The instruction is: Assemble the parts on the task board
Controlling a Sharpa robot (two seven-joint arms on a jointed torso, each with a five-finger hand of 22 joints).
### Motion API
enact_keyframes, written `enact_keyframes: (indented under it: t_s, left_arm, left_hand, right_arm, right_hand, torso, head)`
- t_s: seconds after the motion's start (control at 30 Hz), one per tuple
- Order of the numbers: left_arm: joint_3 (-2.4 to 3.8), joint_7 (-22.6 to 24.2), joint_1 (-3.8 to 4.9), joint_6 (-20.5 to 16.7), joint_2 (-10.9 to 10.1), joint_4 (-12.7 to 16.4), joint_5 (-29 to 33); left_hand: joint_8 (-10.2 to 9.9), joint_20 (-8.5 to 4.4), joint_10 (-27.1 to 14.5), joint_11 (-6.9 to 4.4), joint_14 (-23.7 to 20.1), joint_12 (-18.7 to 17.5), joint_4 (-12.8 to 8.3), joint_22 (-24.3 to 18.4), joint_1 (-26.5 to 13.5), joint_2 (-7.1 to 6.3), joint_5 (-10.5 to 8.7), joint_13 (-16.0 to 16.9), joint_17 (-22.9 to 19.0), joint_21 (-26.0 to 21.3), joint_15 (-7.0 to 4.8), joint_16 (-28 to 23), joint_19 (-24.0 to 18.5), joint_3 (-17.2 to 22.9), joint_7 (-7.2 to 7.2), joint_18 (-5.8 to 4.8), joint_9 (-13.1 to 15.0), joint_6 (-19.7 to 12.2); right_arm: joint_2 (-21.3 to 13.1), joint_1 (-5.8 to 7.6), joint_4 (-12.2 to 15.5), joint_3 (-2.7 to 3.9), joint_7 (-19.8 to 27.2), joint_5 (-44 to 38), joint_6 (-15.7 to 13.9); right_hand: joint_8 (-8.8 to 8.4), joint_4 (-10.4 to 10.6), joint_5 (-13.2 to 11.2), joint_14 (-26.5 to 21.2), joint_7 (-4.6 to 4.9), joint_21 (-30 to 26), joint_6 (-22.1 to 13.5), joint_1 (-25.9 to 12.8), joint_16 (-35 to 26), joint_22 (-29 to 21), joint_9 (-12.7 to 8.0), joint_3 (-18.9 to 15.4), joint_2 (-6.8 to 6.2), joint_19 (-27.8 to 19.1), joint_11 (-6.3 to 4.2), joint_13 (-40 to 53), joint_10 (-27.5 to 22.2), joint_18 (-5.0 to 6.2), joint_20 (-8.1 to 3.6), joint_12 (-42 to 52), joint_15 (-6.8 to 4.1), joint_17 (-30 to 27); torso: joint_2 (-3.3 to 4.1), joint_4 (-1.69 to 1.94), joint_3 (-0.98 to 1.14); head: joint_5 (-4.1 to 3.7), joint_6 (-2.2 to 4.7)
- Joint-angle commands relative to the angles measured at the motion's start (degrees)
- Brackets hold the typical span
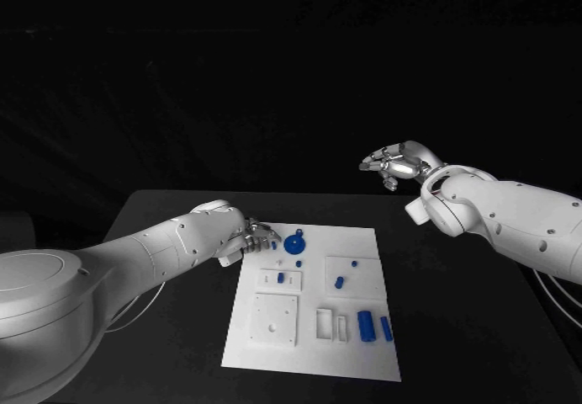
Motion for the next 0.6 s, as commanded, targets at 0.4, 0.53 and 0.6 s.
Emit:
enact_keyframes:
  t_s: [0.4, 0.53, 0.6]
  left_arm:
    - [0.04, 0.92, -0.39, 0.21, 0.8, -1.82, 0.91]
    - [0.05, 1.16, -0.5, -0.15, 0.98, -2.29, 1.21]
    - [0.05, 1.22, -0.51, -0.13, 1.04, -2.38, 1.46]
  left_hand:
    - [0.11, -4.08, 0.48, 0.19, 0.37, -0.49, -0.4, 0.35, -0.46, 2.53, 0.21, 0.04, 0.01, -0.7, 0.12, 0.3, 0.21, -0.46, 0.09, -0.08, -0.4, 0.31]
    - [0.07, -4.07, 0.45, 0.21, 0.32, -0.56, -0.4, 0.39, -0.52, 2.85, 0.24, 0.02, -0.01, -0.77, 0.14, 0.26, 0.16, -0.46, 0.1, -0.07, -0.45, 0.27]
    - [0.04, -4.06, 0.43, 0.22, 0.28, -0.6, -0.4, 0.41, -0.56, 3.08, 0.24, 0.02, -0.02, -0.82, 0.16, 0.23, 0.13, -0.46, 0.12, -0.07, -0.48, 0.25]
  right_arm:
    - [0.17, 0.0, 0.29, 0.03, 0.39, -0.29, 0.67]
    - [0.2, 0.0, 0.37, 0.03, 0.39, -0.31, 0.68]
    - [0.19, 0.0, 0.41, 0.03, 0.38, -0.33, 0.68]
  right_hand:
    - [-0.3, -0.27, 0.35, -0.01, 0.61, -0.39, 0.31, -0.34, -0.28, 0.08, -0.06, 0.03, 0.18, -0.06, 0.09, -0.1, -0.48, 3.97, -0.41, 0.35, 0.17, -0.05]
    - [-0.3, -0.27, 0.35, -0.01, 0.61, -0.39, 0.31, -0.35, -0.28, 0.08, -0.06, 0.03, 0.18, -0.05, 0.09, -0.11, -0.48, 3.97, -0.41, 0.36, 0.17, -0.05]
    - [-0.3, -0.27, 0.35, -0.01, 0.61, -0.4, 0.31, -0.35, -0.28, 0.09, -0.06, 0.03, 0.18, -0.05, 0.09, -0.11, -0.48, 3.97, -0.41, 0.36, 0.17, -0.05]
  torso:
    - [-0.02, 0.08, 0.02]
    - [-0.01, 0.09, 0.03]
    - [-0.04, 0.09, 0.04]
  head:
    - [-0.09, -0.25]
    - [-0.11, -0.28]
    - [-0.12, -0.34]
